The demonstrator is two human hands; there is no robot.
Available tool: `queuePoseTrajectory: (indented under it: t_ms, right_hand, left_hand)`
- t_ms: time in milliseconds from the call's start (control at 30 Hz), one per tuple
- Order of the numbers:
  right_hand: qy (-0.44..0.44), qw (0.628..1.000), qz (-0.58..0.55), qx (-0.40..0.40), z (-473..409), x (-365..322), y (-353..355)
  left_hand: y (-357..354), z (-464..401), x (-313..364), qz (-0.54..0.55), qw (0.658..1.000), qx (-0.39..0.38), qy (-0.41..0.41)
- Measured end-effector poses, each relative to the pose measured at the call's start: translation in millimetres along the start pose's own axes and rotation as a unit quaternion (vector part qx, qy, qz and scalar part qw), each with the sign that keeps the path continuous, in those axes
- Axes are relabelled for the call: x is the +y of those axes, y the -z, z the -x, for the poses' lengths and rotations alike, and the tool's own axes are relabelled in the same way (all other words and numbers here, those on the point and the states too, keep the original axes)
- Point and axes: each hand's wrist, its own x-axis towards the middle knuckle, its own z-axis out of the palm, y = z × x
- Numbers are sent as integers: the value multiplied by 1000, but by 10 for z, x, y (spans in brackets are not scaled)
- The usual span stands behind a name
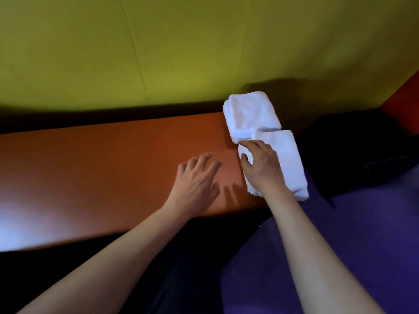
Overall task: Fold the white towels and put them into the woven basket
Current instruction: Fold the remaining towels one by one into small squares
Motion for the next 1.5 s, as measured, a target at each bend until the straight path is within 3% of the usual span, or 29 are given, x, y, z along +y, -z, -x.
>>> queuePoseTrajectory:
  t_ms: [267,533,1000,1267,1500]
  right_hand:
    - [62,996,-70,-13,346,-984,-262]
    - [127,983,-97,-92,526,-1991,-701]
    - [251,941,-129,-190,552,-3952,-1888]
    - [296,913,-111,-259,475,-4935,-2768]
    - [308,904,-72,-288,207,-5299,-3523]
  left_hand:
    - [357,780,-689,-16,995,48,89]
    - [552,1563,-1402,-10,976,104,189]
    - [720,2852,-3052,-28,924,113,365]
    - [509,3230,-4108,-49,903,115,412]
    - [225,3162,-5254,-52,898,92,427]
